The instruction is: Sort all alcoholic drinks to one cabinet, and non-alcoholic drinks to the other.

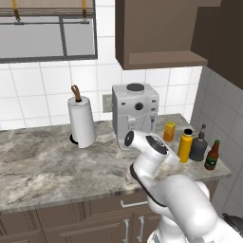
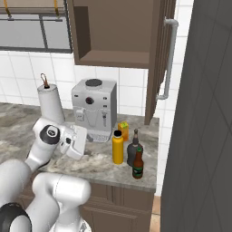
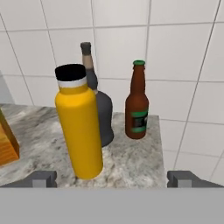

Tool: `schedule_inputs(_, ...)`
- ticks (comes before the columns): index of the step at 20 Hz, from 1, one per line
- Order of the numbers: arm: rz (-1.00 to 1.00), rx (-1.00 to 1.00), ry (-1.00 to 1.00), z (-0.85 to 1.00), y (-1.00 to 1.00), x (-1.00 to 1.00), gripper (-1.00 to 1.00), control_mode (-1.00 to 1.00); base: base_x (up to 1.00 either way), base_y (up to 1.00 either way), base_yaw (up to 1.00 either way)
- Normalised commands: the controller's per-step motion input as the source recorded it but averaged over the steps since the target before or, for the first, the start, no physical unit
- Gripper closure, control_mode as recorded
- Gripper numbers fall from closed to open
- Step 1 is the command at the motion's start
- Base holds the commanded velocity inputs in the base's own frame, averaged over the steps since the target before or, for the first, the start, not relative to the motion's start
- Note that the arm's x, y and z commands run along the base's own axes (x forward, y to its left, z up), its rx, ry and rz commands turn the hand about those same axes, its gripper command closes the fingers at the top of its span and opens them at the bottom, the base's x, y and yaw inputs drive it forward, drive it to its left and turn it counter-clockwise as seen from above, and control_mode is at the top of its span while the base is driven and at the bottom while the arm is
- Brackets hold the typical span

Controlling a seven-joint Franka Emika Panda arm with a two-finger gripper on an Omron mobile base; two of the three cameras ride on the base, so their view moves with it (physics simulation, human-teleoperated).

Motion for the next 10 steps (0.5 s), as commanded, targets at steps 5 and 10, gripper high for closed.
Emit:
schedule_inputs(5, 0.00, 0.00, 0.00, -0.16, -0.21, 0.06, -1.00, -1.00, 0.00, 0.00, 0.00)
schedule_inputs(10, 0.00, 0.00, 0.00, -0.10, -0.15, 0.02, -1.00, -1.00, 0.00, 0.00, 0.00)
